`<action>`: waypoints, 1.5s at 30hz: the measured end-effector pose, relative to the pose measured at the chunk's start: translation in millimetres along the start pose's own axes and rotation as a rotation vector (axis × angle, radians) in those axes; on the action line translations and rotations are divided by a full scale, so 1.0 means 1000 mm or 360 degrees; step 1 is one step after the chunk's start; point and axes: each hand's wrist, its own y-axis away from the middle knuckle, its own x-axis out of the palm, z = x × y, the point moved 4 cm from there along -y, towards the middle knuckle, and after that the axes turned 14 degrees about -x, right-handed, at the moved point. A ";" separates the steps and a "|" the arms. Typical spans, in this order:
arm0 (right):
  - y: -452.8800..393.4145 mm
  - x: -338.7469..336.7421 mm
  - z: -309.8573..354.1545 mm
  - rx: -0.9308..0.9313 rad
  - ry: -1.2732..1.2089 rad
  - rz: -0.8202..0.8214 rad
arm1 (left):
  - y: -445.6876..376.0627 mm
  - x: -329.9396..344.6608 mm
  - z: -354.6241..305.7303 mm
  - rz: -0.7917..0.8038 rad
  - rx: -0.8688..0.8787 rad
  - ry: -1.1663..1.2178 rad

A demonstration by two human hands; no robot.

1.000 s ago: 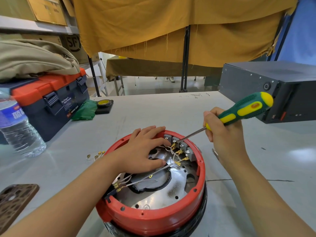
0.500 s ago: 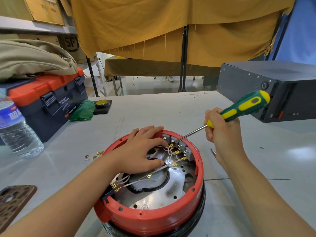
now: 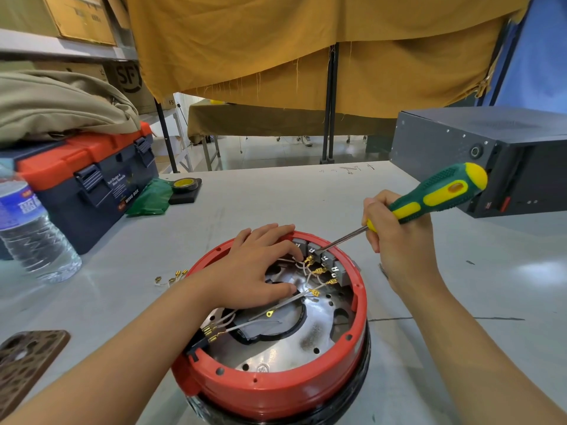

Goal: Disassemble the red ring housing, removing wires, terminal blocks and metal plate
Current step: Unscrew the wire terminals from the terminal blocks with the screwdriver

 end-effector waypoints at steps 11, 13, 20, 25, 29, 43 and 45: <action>0.001 -0.003 -0.024 0.0374 -0.0137 -0.0214 | -0.001 0.001 0.001 -0.0012 0.0012 -0.0004; 0.001 -0.004 -0.024 0.0368 -0.0152 -0.0224 | -0.001 0.002 0.001 -0.0018 0.0021 -0.0008; -0.001 -0.006 -0.018 0.0295 -0.0206 -0.0245 | -0.001 0.001 0.001 -0.0044 0.0033 0.0035; -0.002 -0.009 -0.016 0.0252 -0.0248 -0.0275 | 0.000 -0.003 -0.001 -0.0073 0.0033 0.0077; -0.001 -0.010 -0.015 0.0240 -0.0243 -0.0277 | -0.002 -0.011 -0.002 -0.0212 -0.0004 0.0224; 0.001 -0.008 -0.013 0.0170 -0.0210 -0.0208 | 0.005 -0.022 0.010 -0.0180 -0.0234 -0.0090; 0.001 -0.007 -0.013 0.0151 -0.0174 -0.0190 | 0.006 -0.012 0.011 -0.0109 -0.0276 -0.0147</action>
